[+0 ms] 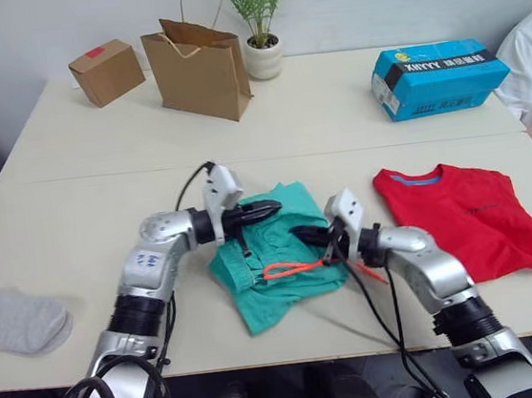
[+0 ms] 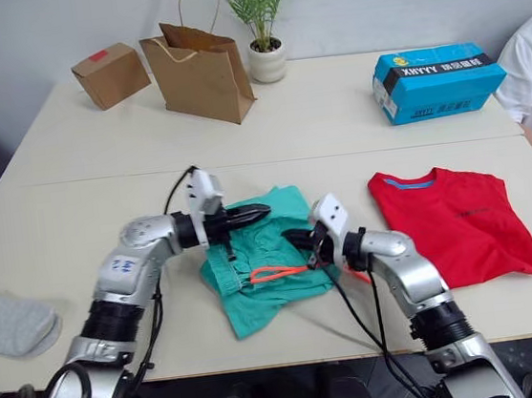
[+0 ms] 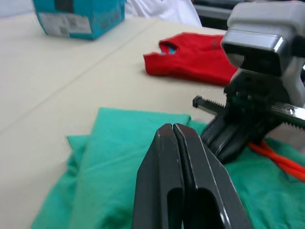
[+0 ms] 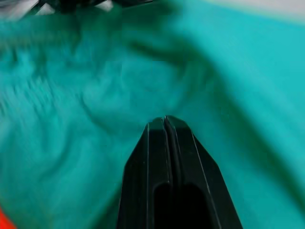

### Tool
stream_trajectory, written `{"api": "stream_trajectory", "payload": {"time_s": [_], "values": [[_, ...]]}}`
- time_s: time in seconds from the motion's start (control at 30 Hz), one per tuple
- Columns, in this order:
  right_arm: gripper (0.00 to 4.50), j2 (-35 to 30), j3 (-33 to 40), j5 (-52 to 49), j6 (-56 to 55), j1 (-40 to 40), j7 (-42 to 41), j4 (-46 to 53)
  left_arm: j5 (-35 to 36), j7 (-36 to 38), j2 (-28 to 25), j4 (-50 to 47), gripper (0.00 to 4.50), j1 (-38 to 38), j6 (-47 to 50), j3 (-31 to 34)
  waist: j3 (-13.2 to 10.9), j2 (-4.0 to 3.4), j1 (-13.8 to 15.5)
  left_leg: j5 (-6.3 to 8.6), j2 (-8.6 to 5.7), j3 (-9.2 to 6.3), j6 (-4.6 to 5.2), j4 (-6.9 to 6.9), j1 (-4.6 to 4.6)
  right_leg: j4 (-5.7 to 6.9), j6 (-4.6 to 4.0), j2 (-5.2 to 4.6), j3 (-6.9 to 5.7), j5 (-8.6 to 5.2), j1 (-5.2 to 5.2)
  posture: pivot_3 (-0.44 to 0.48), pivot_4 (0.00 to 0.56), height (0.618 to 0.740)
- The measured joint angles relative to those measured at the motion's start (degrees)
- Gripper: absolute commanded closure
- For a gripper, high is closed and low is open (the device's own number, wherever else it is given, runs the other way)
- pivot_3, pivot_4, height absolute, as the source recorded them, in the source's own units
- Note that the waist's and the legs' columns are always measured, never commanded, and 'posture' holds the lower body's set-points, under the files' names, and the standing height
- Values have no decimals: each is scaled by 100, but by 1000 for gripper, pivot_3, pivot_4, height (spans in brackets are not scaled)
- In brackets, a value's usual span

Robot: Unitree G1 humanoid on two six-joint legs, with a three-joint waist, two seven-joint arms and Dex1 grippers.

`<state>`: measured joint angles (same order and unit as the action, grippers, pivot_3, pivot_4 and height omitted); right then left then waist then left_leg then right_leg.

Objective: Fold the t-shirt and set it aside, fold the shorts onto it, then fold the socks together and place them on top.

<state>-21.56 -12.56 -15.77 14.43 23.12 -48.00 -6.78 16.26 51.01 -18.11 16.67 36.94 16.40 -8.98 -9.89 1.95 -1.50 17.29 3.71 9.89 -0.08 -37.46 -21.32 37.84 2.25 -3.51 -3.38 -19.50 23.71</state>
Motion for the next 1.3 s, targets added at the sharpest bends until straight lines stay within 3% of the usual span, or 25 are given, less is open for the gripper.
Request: {"api": "stream_trajectory", "payload": {"time_s": [0.13, 0.3, 0.37, 0.47, 0.6, 0.7, 0.8, 0.9, 0.93, 1.03, 1.2, 1.3], "values": [[4441, -87, -59, 130, -160, -431, -57, 469, -348, -518, 424, 681, 4500, 49, -196, -70, 0, 1, -12, 1, 5, -3, -1, -4, 7, 6, 1, 2, 0, 0, -2, 0, 150, 740], [4441, -703, 287, -441, 90, -1912, -434, 1738, -510, -1170, 419, 918, 4500, 7, -751, 372, 0, 1, -6, 0, 5, -11, -3, -1, 14, 6, 1, 0, -2, 0, -11, 0, 150, 740], [4441, -842, 568, -919, 643, -2209, -408, 2061, -210, -856, 300, 759, 4500, -136, -1081, 701, 0, 1, -56, -1, 8, -4, -5, 0, 21, 13, 0, 1, 3, 1, -12, 0, 150, 740], [4441, -878, 1357, -2496, 2210, -1999, 65, 2450, 587, 225, 30, -162, 4500, -573, -1149, 907, -2, -1, -61, -8, 12, -13, -16, -1, 21, 20, -7, 1, 0, 3, -10, 0, 150, 740], [3183, -1402, 2139, -4256, 3768, -1213, 311, 2483, 791, 735, -681, -582, 4500, -681, -1043, 1136, -2, -3, -8, -10, 10, -28, -12, 3, 21, 16, -16, 1, -11, 5, -16, 0, 150, 740], [2213, -1688, 2329, -4631, 4466, -704, 479, 2012, 884, 981, -940, -804, 4500, -880, -926, 1230, -2, -3, 7, -5, 8, -32, -3, 5, 14, 1, -15, -1, -17, 5, -20, 0, 150, 740], [1152, -1765, 2047, -4496, 5175, 130, 732, 1064, 1192, 1214, -1056, -1242, 3863, -1251, -568, 1250, -3, -4, -10, -1, 5, -24, 3, -1, 2, -2, -14, -8, -16, 5, -13, 0, 150, 740], [123, -1819, 1838, -4260, 5788, 888, 805, 85, 1416, 1371, -1239, -1747, 2935, -1553, -306, 1262, -4, -6, -20, -3, 7, -21, 0, 3, 1, -2, -13, -3, -14, 5, -6, 0, 150, 740], [0, -1817, 1668, -4131, 5940, 1138, 730, -207, 1424, 1372, -1332, -1905, 2622, -1654, -276, 1305, -5, -6, -29, -7, 9, -20, -5, 8, 2, -2, -14, 0, -13, 4, -4, 0, 150, 740], [0, -1734, 967, -3713, 6302, 1709, 409, -889, 1424, 1340, -1459, -2095, 1627, -1874, -314, 1449, -6, -9, -50, -10, 10, -18, -7, 12, 5, 1, -15, 1, -12, 4, -3, 0, 150, 740], [0, -1256, 535, -3337, 6442, 2231, -95, -1436, 1492, 1224, -1520, -2495, 20, -2304, -218, 1564, -6, -9, -54, -8, 10, -18, -5, 12, 2, -3, -15, -1, -12, 4, -2, 0, 150, 740], [0, -870, 425, -3082, 6379, 2477, -186, -1674, 1624, 1183, -1688, -2819, 20, -2662, -80, 1737, -6, -9, -103, -8, 12, -17, -7, 16, 6, -1, -15, 0, -11, 4, -3, 0, 150, 740]]}}
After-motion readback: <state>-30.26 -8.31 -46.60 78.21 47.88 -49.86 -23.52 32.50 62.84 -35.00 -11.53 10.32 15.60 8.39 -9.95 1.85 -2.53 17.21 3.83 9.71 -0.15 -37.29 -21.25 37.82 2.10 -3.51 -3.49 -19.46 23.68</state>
